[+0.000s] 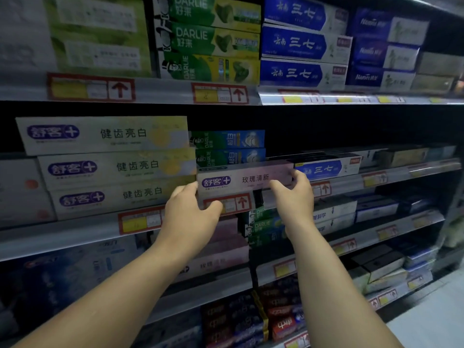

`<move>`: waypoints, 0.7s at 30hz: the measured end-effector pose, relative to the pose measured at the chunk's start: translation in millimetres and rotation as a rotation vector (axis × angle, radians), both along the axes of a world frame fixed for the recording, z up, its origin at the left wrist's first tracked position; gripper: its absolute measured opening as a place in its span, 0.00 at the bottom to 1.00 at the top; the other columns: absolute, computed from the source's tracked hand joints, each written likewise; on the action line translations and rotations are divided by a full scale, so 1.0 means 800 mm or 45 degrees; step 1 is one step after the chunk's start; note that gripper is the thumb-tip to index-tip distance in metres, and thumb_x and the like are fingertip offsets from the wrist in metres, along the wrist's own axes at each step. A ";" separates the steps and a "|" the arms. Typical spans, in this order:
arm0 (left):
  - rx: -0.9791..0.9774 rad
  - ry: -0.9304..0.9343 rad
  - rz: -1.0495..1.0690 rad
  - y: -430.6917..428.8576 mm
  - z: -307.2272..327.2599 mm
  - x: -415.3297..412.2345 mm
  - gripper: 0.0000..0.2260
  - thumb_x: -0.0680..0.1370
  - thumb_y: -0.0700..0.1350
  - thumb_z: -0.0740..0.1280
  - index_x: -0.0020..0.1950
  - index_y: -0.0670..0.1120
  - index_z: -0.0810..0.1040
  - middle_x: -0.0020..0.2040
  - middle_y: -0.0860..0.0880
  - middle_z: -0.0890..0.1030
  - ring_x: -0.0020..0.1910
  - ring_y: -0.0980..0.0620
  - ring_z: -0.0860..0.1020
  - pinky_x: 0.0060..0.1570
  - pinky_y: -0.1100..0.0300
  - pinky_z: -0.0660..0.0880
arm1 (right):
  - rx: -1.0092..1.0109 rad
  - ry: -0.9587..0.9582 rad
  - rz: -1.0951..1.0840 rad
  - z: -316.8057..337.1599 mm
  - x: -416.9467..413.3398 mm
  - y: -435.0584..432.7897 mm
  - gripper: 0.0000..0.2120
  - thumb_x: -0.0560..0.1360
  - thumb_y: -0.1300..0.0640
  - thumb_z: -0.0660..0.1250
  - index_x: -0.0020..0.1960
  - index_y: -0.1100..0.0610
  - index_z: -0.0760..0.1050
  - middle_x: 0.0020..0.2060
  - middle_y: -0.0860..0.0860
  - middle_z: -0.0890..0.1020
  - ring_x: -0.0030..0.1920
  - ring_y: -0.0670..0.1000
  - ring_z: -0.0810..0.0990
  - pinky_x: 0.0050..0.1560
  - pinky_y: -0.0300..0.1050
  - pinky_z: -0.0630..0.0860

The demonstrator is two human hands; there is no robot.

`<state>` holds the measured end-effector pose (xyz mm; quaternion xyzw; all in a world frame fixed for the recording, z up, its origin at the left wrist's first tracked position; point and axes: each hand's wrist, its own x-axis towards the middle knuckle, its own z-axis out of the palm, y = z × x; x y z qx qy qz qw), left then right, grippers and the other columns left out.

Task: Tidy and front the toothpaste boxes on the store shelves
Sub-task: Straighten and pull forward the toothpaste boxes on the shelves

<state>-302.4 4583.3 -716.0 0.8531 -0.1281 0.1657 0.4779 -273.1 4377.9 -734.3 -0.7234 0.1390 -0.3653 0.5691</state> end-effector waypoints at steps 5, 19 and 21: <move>-0.034 -0.007 0.061 0.001 0.003 0.005 0.21 0.80 0.47 0.67 0.73 0.49 0.72 0.60 0.53 0.70 0.55 0.53 0.72 0.56 0.58 0.68 | 0.020 -0.019 -0.106 0.004 0.011 -0.003 0.27 0.74 0.50 0.68 0.72 0.53 0.70 0.65 0.50 0.74 0.64 0.54 0.74 0.65 0.60 0.75; -0.156 -0.008 0.018 0.001 -0.012 0.019 0.12 0.79 0.48 0.68 0.60 0.59 0.70 0.60 0.54 0.71 0.51 0.61 0.75 0.53 0.56 0.72 | -0.745 0.321 -0.281 0.010 0.029 -0.028 0.28 0.76 0.62 0.61 0.75 0.53 0.63 0.61 0.57 0.66 0.60 0.60 0.66 0.50 0.51 0.67; -0.196 -0.031 0.024 0.001 -0.015 0.018 0.13 0.79 0.48 0.68 0.59 0.60 0.68 0.60 0.55 0.71 0.51 0.63 0.75 0.52 0.59 0.72 | -0.729 0.236 -0.272 0.006 0.028 -0.030 0.27 0.76 0.64 0.61 0.73 0.53 0.65 0.59 0.56 0.65 0.56 0.57 0.64 0.50 0.49 0.67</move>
